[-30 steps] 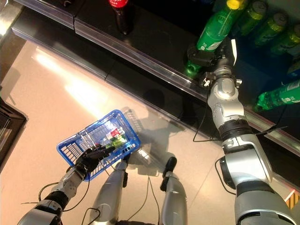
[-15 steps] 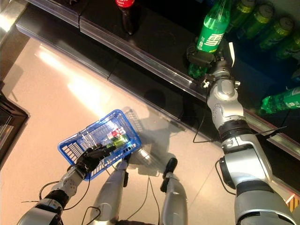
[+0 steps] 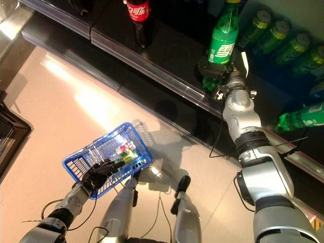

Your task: Pick up the drink and place into the basket.

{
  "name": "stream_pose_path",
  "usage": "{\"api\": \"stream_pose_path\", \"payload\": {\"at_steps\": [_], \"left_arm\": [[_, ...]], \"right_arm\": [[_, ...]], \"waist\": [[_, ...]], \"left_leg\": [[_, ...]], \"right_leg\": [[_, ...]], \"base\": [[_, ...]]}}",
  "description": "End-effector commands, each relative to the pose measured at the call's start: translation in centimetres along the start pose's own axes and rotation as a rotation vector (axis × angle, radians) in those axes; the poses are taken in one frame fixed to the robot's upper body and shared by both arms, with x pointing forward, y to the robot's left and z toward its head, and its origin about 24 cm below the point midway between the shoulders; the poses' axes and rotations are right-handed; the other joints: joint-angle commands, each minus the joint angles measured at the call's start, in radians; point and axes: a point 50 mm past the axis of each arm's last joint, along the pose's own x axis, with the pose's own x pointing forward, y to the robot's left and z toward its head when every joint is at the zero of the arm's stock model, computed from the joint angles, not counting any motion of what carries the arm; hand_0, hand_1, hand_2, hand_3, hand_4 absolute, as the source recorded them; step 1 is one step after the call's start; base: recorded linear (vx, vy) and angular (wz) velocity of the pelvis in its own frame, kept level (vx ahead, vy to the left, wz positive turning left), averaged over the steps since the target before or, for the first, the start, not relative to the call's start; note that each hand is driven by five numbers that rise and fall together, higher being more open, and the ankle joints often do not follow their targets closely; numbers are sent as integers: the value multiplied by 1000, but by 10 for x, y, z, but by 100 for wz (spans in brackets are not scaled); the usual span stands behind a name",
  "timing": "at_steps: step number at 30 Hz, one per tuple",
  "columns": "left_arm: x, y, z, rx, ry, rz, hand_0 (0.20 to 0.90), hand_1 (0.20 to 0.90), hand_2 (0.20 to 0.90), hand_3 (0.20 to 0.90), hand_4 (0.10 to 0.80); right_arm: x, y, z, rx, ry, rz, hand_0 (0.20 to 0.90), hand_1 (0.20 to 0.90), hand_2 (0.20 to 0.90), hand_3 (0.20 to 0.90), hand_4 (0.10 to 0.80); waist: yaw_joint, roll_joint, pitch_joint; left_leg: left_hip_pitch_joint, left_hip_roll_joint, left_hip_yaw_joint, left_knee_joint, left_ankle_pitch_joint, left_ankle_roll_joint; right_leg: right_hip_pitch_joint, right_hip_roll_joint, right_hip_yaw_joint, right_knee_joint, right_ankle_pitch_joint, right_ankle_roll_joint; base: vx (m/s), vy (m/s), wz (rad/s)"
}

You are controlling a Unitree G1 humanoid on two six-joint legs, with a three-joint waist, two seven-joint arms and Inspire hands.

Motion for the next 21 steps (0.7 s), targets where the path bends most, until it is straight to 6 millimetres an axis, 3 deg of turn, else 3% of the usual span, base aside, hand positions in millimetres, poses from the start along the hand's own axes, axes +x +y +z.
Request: {"api": "stream_pose_path", "payload": {"at_steps": [1, 8, 13, 21], "left_arm": [[-14, 13, 9, 81, -73, -56, 300, 300, 300, 200, 100], [-17, 2, 6, 23, -113, -117, 300, 300, 300, 200, 100], [-18, -6, 4, -3, -123, -169, 300, 300, 300, 200, 100], [-23, -49, 20, -75, -213, -404, 300, 300, 300, 200, 100]], "right_arm": [[-5, -13, 79, -29, -350, 25, 300, 300, 300, 200, 100], [-24, -8, 51, -60, -323, 89, 300, 300, 300, 200, 100], [-33, -5, 42, -71, -318, 117, 300, 300, 300, 200, 100], [-59, 8, 26, -52, -334, 203, 300, 300, 300, 200, 100]], "waist": [[15, -60, -143], [7, -70, -235], [8, -67, -278], [5, -61, -366]], "left_leg": [[78, 10, 99, 23, -98, 7], [183, 13, 111, -87, -73, 3], [224, 14, 116, -130, -62, 0], [262, 11, 116, -147, -66, -9]], "right_leg": [[7, -23, 49, 19, -9, 37], [97, -20, 44, -52, 15, 52], [135, -21, 30, -78, 21, 57], [212, -17, -16, -124, 23, 55]], "base": [[117, -9, 0], [106, 5, 1], [87, 6, 3], [76, 6, 8]]}}
